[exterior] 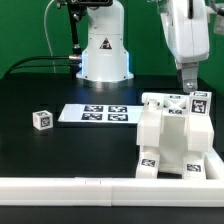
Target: Assemble chair
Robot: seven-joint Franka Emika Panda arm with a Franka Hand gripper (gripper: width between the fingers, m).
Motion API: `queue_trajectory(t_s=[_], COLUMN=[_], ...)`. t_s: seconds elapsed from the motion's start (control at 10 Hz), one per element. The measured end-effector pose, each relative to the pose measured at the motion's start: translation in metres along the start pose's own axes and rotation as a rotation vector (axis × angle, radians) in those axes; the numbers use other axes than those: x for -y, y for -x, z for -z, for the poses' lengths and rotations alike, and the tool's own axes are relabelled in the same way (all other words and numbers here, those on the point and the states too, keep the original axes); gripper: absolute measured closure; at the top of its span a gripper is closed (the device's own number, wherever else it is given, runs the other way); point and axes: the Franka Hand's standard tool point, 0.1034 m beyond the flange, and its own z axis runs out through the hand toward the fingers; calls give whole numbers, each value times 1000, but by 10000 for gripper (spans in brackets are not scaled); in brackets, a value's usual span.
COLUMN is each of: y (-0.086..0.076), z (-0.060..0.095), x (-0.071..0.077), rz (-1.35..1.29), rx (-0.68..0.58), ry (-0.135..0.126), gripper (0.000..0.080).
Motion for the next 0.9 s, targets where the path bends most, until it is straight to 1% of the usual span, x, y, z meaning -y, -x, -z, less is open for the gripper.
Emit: queue_trajectory(t_s=[0.2, 0.3, 0.4, 0.5, 0.7, 0.8, 0.9], y=[-1, -9, -20, -32, -46, -47, -46], z=[0, 1, 6, 15, 28, 28, 27], x=[-1, -2, -2, -1, 1, 3, 2], rz=[34, 112, 211, 272, 440, 495, 554], rx=[0, 0, 7, 16, 19, 12, 13], ry=[3, 10, 18, 6, -13, -22, -20], gripper=[151, 151, 151, 151, 151, 151, 151])
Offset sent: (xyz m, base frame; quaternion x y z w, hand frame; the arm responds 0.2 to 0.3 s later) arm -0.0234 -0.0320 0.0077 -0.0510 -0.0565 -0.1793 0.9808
